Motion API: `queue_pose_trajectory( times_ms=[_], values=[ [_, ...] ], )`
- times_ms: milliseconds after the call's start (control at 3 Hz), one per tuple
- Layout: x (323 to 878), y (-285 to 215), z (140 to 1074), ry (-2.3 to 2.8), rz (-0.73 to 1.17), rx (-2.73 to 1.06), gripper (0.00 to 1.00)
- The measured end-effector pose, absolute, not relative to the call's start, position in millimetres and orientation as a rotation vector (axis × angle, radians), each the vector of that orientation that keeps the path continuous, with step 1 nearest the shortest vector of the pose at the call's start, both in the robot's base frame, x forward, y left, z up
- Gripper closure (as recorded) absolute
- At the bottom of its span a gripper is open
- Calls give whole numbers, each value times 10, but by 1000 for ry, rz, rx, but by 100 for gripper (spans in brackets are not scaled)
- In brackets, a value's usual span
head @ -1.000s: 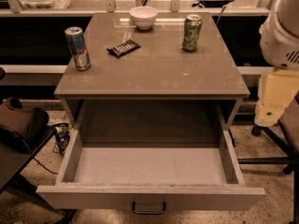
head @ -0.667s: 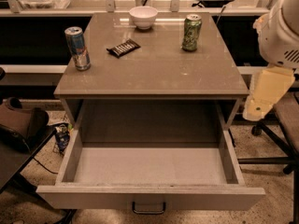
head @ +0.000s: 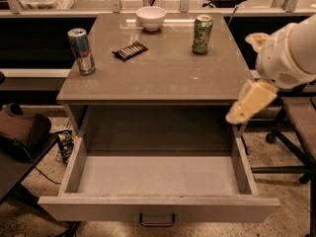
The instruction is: Place redbull can into top drawer
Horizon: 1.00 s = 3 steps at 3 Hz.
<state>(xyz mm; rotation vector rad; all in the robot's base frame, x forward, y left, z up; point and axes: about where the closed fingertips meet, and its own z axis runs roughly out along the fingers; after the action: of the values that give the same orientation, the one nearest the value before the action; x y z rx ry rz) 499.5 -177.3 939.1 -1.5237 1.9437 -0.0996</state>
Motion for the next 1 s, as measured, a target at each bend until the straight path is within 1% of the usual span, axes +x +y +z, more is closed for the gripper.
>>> queue_pose_trajectory(
  times_ms=[333, 667, 1000],
  values=[
    [5590, -1260, 9556, 1693, 52, -1414, 0],
    [5978, -764, 9998, 1501, 201, -1268, 0],
    [5984, -657, 10120, 1474, 249, -1242, 0]
  ],
)
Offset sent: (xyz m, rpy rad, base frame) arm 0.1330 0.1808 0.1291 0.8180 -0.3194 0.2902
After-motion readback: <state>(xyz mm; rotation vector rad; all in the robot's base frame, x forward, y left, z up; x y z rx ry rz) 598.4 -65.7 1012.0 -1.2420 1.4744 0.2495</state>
